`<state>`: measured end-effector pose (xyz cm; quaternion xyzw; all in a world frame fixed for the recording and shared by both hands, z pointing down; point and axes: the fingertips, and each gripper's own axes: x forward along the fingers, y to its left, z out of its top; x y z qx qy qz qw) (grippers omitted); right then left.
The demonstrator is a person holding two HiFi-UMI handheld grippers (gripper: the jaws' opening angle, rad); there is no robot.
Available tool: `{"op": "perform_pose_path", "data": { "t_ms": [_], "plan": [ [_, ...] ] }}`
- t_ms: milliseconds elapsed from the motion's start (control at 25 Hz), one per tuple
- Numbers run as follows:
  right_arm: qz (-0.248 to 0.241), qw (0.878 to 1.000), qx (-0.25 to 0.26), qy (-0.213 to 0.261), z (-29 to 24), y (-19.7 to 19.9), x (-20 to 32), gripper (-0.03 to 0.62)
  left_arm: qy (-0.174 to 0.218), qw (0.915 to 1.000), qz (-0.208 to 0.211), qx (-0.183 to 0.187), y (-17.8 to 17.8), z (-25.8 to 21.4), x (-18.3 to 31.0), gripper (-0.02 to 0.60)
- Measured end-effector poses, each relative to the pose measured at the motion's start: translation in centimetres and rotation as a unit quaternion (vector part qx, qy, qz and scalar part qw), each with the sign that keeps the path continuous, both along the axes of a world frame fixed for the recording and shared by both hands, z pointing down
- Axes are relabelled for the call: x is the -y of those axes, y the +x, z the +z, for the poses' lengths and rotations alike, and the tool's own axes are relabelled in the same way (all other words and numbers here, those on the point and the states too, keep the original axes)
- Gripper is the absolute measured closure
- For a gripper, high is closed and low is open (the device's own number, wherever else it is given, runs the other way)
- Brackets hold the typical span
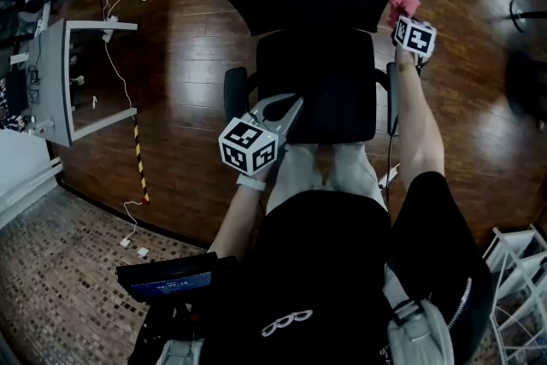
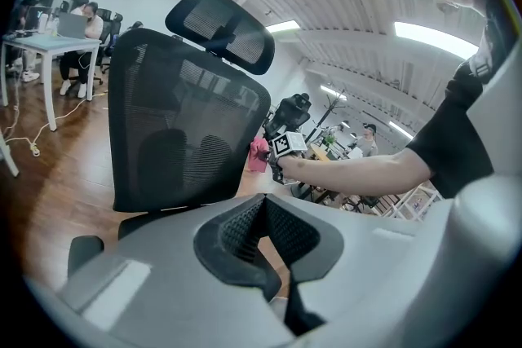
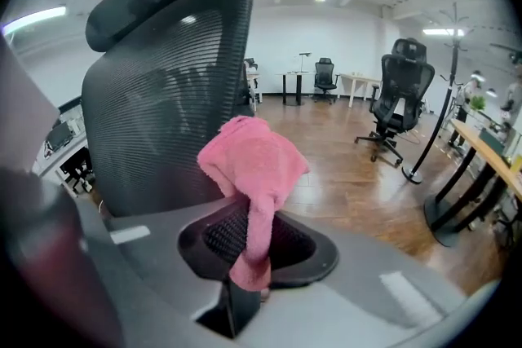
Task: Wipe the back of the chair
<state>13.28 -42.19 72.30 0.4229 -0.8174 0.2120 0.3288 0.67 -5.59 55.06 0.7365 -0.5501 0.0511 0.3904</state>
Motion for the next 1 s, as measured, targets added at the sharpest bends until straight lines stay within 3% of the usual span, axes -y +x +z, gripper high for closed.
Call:
{"op": "perform_pose_path", "data": {
  "t_ms": [360,480,1000],
  "plan": [
    [-0.075,0.997,-0.025,0.012,0.8,-8.7,-4.0,0.549,-0.001,0.9998,-0.015,-0.010,-3.2,1.1,-2.6,0.589],
    [-0.118,0.992,-0.035,0.020,0.4,-12.2,-5.7,0.549,0.002,0.9998,-0.018,-0.012,-4.4,0.7,-3.2,0.589],
    [-0.223,0.974,-0.033,0.024,0.5,-25.4,-14.3,0.549,0.007,0.9981,-0.055,-0.027,-10.3,1.7,-7.2,0.589]
  ]
}}
